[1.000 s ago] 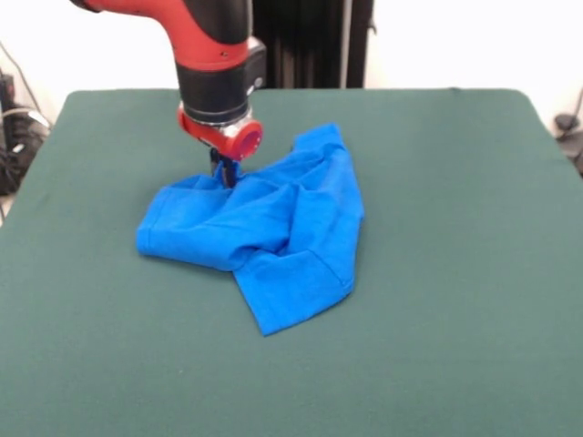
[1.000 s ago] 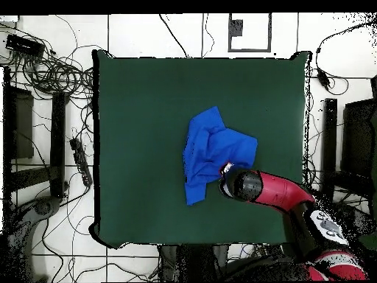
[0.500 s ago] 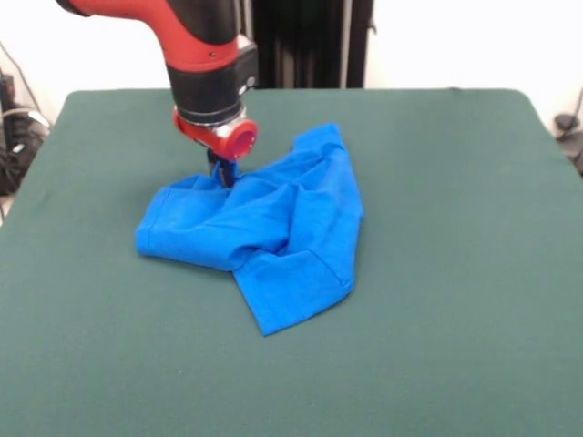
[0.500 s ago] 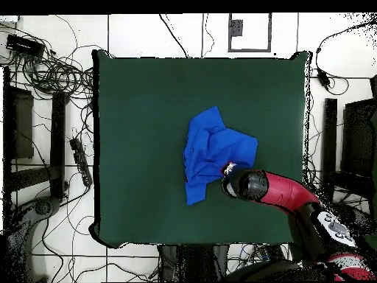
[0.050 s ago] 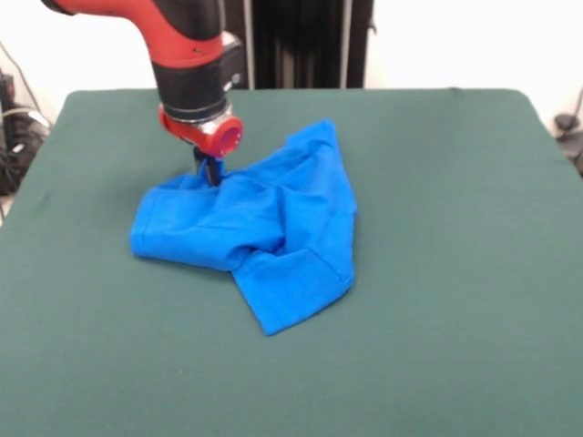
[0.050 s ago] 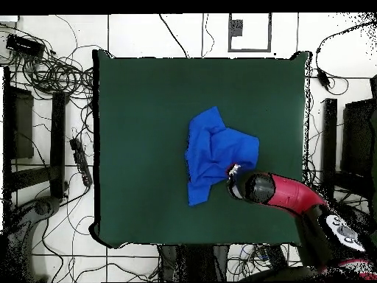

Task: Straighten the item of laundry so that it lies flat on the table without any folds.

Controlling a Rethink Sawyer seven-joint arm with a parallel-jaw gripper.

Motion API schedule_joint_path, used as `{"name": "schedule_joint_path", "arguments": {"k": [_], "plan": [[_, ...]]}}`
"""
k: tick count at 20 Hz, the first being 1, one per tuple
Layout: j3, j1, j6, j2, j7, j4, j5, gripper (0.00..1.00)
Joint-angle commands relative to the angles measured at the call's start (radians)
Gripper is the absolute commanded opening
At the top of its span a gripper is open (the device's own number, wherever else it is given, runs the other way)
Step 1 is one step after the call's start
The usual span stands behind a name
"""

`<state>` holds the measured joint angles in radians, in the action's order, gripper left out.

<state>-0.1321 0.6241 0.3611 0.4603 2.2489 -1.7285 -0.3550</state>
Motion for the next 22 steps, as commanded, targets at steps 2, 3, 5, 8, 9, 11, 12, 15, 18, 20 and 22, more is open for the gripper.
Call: {"name": "schedule_joint_path", "arguments": {"k": [2, 3, 5, 8, 9, 11, 12, 15, 18, 20, 22], "plan": [[0.146, 0.079, -0.026, -0.122, -0.066, 0.143, -0.175, 0.00], [0.145, 0.081, -0.020, -0.121, -0.065, 0.148, -0.182, 0.00], [0.138, 0.092, -0.002, -0.117, -0.075, 0.162, -0.196, 0.00], [0.127, 0.112, 0.010, -0.109, -0.086, 0.168, -0.219, 0.00], [0.124, 0.120, 0.009, -0.108, -0.092, 0.173, -0.227, 0.00], [0.118, 0.132, 0.006, -0.110, -0.095, 0.176, -0.244, 0.00], [0.108, 0.147, 0.007, -0.111, -0.107, 0.177, -0.251, 0.00], [0.096, 0.165, 0.017, -0.107, -0.119, 0.183, -0.271, 0.00], [0.092, 0.168, 0.022, -0.102, -0.114, 0.176, -0.292, 0.00], [0.092, 0.165, 0.017, -0.103, -0.105, 0.168, -0.309, 0.00], [0.087, 0.170, 0.022, -0.103, -0.105, 0.169, -0.321, 0.00]]}}
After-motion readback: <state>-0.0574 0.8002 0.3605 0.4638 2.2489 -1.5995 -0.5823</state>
